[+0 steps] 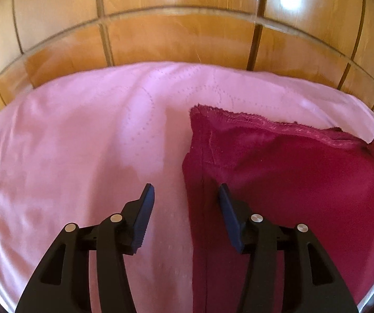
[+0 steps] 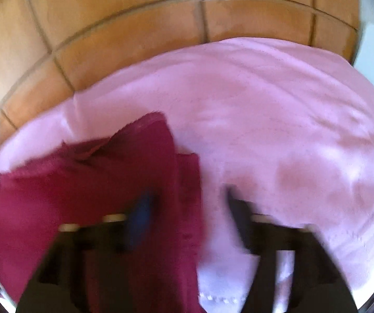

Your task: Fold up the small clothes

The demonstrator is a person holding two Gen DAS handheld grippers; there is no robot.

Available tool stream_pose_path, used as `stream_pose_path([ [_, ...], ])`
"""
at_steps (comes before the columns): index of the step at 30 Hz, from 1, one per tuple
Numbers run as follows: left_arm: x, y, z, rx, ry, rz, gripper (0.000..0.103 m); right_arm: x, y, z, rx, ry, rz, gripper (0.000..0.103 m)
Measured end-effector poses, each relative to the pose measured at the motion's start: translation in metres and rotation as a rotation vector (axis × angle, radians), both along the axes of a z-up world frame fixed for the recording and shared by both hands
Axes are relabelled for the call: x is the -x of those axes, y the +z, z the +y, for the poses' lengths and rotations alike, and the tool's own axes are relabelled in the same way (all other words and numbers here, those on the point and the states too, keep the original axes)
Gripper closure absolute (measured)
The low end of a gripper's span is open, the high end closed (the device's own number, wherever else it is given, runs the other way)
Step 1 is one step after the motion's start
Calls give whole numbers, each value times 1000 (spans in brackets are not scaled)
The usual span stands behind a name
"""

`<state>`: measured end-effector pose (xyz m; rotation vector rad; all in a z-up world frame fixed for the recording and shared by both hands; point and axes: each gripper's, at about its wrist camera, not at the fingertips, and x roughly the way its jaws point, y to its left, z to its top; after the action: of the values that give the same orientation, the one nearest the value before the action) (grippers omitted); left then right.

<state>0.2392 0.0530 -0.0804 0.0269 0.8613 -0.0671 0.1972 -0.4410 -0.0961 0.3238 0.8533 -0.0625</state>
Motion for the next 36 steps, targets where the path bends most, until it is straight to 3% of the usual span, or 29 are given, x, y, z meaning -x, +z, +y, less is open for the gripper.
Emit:
stream_pose_path([
  [9,64,17,-4,51,-54,-108,53,45,-15,-20,-257,77,27,29],
  [13,79,9,-19,58,-126,-79,53,63,-22,-15,-363,150,32,29],
  [16,80,-1,-25,43,-114,-46,53,73,-22,-6,-396,199,28,28],
  [22,98,10,-27,144,-132,-59,53,82,-24,15,-452,260,21,29],
  [24,100,4,-33,119,-155,-43,53,78,-25,20,-445,257,22,44],
  [29,93,-9,-40,110,-166,4,53,77,-23,22,-452,239,18,69],
  [36,80,-15,-34,175,-179,56,53,83,39,56,-412,309,-106,77],
])
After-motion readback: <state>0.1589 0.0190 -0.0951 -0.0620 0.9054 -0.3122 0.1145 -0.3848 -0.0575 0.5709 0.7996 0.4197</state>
